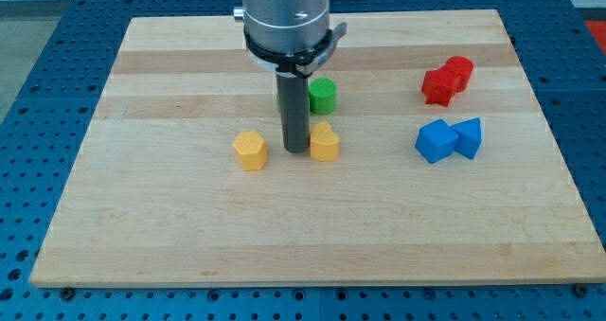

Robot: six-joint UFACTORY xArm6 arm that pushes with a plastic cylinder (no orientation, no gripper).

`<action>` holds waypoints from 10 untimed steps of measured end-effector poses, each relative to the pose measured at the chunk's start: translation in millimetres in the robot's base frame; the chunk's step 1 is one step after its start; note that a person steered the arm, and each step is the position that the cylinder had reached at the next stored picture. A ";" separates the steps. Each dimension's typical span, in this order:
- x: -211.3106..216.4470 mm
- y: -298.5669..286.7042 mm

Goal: Move the yellow blocks to the bottom of the green blocks

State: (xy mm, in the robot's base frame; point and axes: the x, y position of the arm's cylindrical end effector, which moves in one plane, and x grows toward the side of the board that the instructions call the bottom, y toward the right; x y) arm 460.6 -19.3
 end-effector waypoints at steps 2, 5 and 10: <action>18.1 19.5; 21.4 96.1; -12.2 70.3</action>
State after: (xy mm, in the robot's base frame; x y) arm 448.4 50.9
